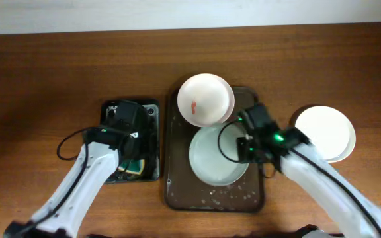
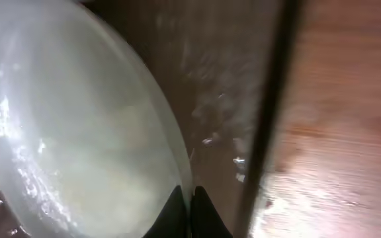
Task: Clean dirty plates on tray and stack at the side
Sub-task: 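Put the sponge back in the black tray with left gripper, then lift the light blue plate off the brown tray with right gripper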
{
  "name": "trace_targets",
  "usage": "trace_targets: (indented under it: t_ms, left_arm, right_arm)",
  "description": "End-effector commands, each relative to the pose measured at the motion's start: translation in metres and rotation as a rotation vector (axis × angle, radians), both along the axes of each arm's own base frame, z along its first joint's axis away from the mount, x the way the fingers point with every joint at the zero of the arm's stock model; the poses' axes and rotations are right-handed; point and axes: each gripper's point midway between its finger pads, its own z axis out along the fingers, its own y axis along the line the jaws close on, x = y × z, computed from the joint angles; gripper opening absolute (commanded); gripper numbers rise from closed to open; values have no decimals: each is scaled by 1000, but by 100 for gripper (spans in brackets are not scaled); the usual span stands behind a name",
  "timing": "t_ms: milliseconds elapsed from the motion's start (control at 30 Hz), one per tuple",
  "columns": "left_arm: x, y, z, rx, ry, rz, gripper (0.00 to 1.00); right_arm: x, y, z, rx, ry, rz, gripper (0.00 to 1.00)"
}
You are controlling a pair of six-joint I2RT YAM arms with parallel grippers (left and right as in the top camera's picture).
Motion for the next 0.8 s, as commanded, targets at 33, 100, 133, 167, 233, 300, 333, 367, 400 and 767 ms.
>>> trace_targets:
  t_ms: [33,100,133,167,233,300,333,367,400,767]
  left_arm:
    - [4,-8,86,-104,-240,-24,100]
    - [-3,-5,119,-131,-358,-25,100]
    - [-8,-1,136,-134,-423,-18,100]
    - [-13,2,147,-139,-468,-15,100]
    - [-18,3,159,-153,-513,-16,100]
    - [-20,4,165,-158,-533,-16,100]
    - [-20,4,164,-158,-532,-16,100]
    - [-20,4,164,-157,-531,-16,100]
    - [-20,4,164,-158,-531,-16,100]
    - [-20,4,164,-157,-528,-16,100]
  right_arm:
    - [0,-24,74,-81,-310,-44,4]
    - [-4,-24,84,-175,-377,-16,4]
    - [-6,-20,86,-248,-406,18,4]
    - [-8,-18,89,-301,-431,40,4]
    - [-11,-10,98,-388,-498,82,4]
    - [-18,3,113,-468,-601,144,4]
    - [-20,5,117,-486,-624,155,4]
    - [-22,9,124,-514,-668,170,4]
    - [-23,11,130,-536,-702,175,4]
    - [-22,5,145,-616,-773,151,4]
